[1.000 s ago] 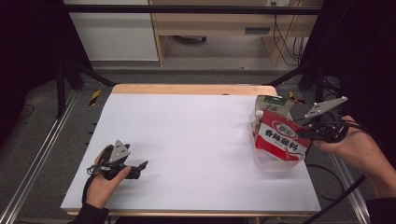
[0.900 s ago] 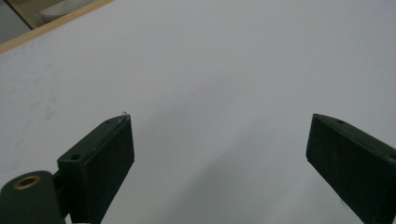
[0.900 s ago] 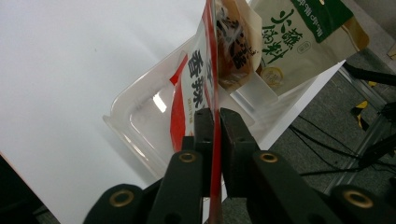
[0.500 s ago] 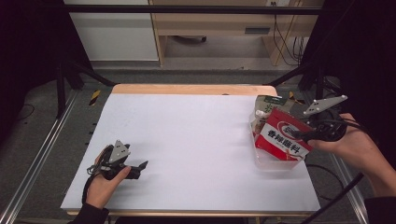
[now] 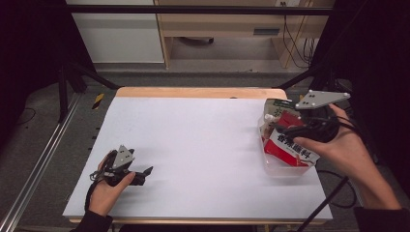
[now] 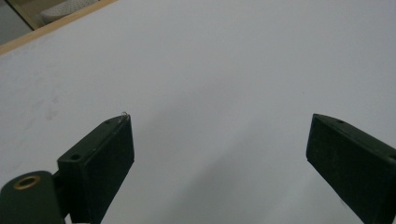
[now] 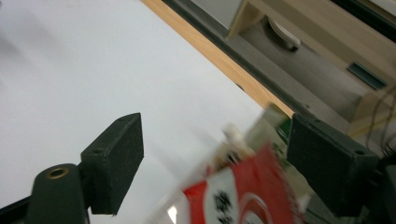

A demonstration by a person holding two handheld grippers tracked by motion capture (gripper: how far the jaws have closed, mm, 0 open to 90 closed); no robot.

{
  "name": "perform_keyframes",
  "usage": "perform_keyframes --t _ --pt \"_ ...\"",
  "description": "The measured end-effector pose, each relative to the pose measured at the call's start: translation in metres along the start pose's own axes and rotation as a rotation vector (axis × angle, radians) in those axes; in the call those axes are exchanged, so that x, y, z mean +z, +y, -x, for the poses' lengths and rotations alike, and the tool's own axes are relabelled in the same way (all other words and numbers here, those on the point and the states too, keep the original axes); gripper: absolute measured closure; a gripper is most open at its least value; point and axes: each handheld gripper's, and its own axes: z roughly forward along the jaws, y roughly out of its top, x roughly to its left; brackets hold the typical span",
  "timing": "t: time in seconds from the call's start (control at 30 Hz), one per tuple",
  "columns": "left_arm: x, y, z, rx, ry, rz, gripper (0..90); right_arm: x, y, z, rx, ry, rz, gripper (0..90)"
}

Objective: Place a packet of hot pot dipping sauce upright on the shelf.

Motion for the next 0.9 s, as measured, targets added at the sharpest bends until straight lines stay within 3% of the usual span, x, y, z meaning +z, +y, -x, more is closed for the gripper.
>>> perform_keyframes --t 0.13,0.27,0.47,0.57,0.7,0.9 --pt "0.000 0.000 0.000 -0.001 -0.002 0.002 7.6 0.009 0.010 -0.030 0.000 0.026 0.053 16.0" --pt "-0.001 0.000 0.000 -0.003 -0.001 0.004 7.5 0.028 0.006 -0.063 0.014 0.065 0.087 15.0" --pt "-0.001 0.000 0.000 0.000 0.002 0.003 7.4 0.070 -0.016 -0.110 0.035 0.148 0.080 13.5" --pt "0.000 0.000 0.000 0.001 0.002 0.001 7.2 0.094 -0.027 -0.130 0.044 0.175 0.049 12.7" --pt "0.000 0.000 0.000 0.001 0.004 0.001 7.1 0.121 -0.039 -0.149 0.056 0.206 0.030 11.9" --pt "0.001 0.000 -0.001 0.003 0.002 0.003 6.6 0.151 -0.052 -0.160 0.112 0.204 0.038 8.9"
